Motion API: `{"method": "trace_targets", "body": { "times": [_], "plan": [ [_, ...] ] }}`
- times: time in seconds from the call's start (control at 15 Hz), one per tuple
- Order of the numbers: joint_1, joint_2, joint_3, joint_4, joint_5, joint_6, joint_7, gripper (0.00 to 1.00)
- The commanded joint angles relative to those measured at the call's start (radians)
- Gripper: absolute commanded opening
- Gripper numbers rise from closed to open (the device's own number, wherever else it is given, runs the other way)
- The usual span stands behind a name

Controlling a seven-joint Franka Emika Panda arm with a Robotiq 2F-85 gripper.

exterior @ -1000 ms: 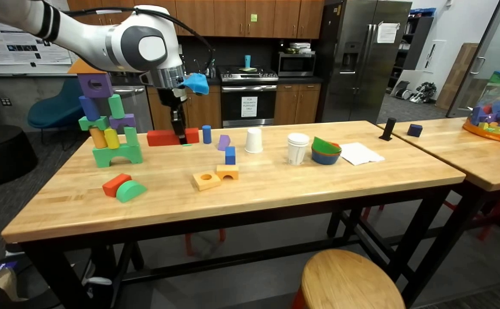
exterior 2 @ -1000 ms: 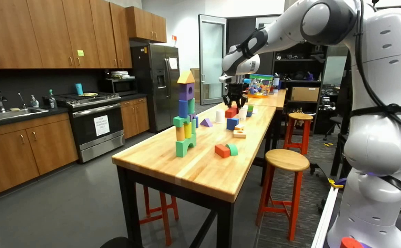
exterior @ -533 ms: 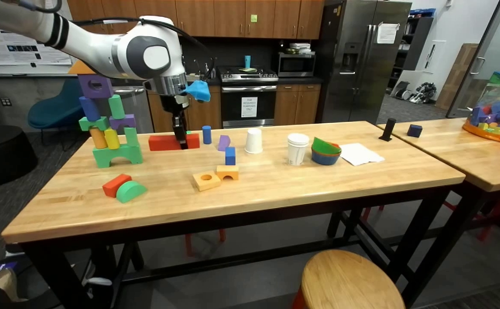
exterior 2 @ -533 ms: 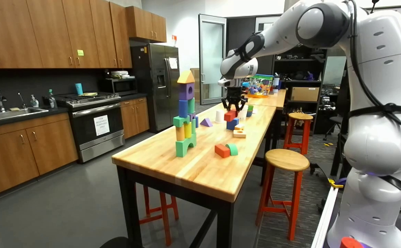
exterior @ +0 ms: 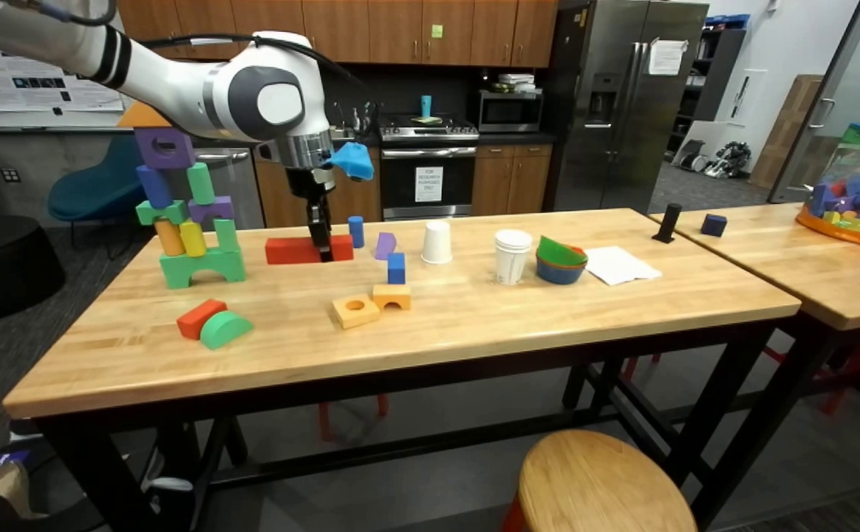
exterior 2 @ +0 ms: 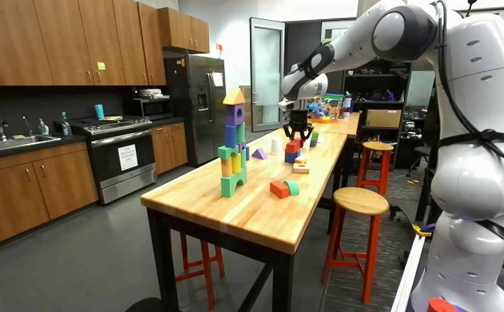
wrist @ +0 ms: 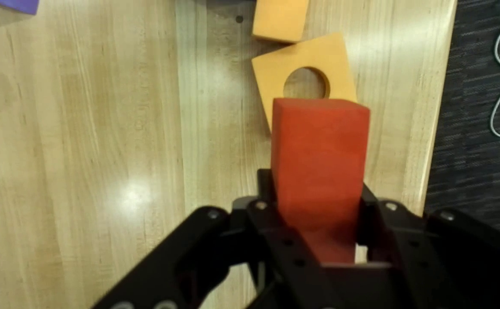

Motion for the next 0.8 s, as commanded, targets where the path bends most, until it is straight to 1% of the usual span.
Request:
{"method": "trace_targets", "body": {
  "times": [0.0, 0.47, 0.73],
  "plan": [
    [-0.024, -0.037, -0.024, -0.032, -0.012, 0.001, -0.029, 0.16],
    [-0.04, -0.067, -0.048, -0.088, -0.025, -0.016, -0.042, 0.16],
    [-0.034, -0.111, -0.046, -0.154, -0.019, -0.024, -0.074, 0.16]
  ]
}}
